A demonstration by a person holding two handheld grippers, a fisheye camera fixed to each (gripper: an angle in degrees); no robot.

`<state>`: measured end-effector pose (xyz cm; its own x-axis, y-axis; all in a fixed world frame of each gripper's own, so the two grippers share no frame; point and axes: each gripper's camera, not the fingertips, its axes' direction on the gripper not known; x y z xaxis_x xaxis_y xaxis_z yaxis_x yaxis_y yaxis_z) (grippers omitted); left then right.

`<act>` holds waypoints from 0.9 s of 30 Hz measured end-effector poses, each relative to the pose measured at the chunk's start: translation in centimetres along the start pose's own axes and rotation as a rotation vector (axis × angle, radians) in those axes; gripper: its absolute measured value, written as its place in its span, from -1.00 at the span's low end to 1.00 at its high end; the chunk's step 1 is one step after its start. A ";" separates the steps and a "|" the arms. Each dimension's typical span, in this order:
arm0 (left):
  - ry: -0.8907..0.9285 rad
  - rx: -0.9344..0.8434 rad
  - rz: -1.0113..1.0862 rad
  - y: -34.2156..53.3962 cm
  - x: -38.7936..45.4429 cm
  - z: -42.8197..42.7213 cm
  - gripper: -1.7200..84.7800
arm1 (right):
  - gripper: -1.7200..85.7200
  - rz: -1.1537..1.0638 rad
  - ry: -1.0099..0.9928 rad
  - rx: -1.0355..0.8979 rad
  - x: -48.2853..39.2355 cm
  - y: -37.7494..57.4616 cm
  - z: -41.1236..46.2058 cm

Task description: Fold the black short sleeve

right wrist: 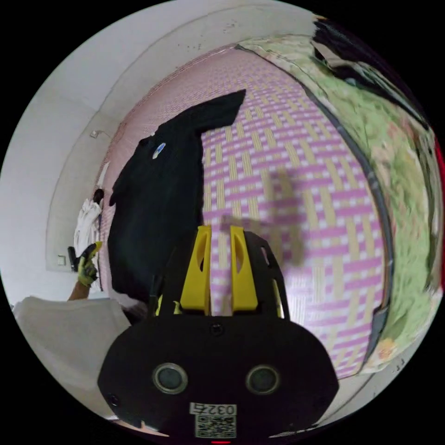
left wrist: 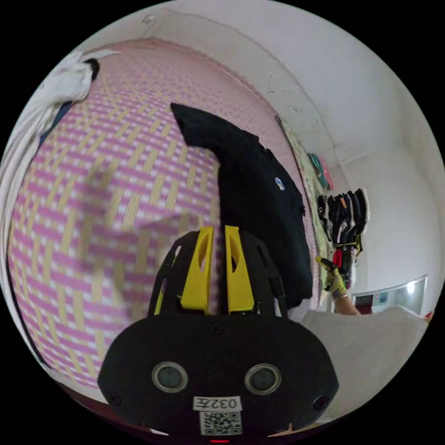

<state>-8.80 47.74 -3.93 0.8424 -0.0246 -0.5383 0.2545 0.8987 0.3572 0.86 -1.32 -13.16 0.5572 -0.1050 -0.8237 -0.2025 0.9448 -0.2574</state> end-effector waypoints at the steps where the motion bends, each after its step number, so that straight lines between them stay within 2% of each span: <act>1: 0.028 0.011 -0.033 1.9 -1.2 -0.5 -0.93 | -0.81 0.021 -0.063 0.017 1.3 2.0 0.0; 5: 0.081 -0.027 -0.068 5.0 -3.0 0.1 -0.87 | -0.79 0.093 -0.215 0.046 4.9 5.9 -0.3; 11: 0.119 -0.104 -0.039 3.9 -3.2 3.8 -0.82 | -0.74 0.114 -0.337 -0.001 8.0 5.8 0.7; 15: 0.173 -0.099 -0.054 2.5 -3.7 4.8 -0.81 | -0.74 0.108 -0.357 -0.024 8.7 4.6 1.8; 17: 0.197 -0.153 -0.019 1.7 -3.3 6.0 -0.83 | -0.77 0.122 -0.377 -0.037 9.3 3.7 2.5; 23: 0.181 -0.227 -0.043 -0.5 -3.0 8.2 -0.97 | -0.90 0.126 -0.374 -0.098 10.3 1.4 3.9; 27: 0.221 -0.165 0.030 -2.3 -0.9 5.9 -0.98 | -0.96 0.069 -0.352 -0.027 9.1 0.2 1.6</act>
<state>-7.36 43.09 0.25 0.7195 0.0827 -0.6896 0.1349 0.9573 0.2555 7.19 -1.58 -19.92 0.7840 0.0767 -0.6160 -0.2682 0.9368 -0.2247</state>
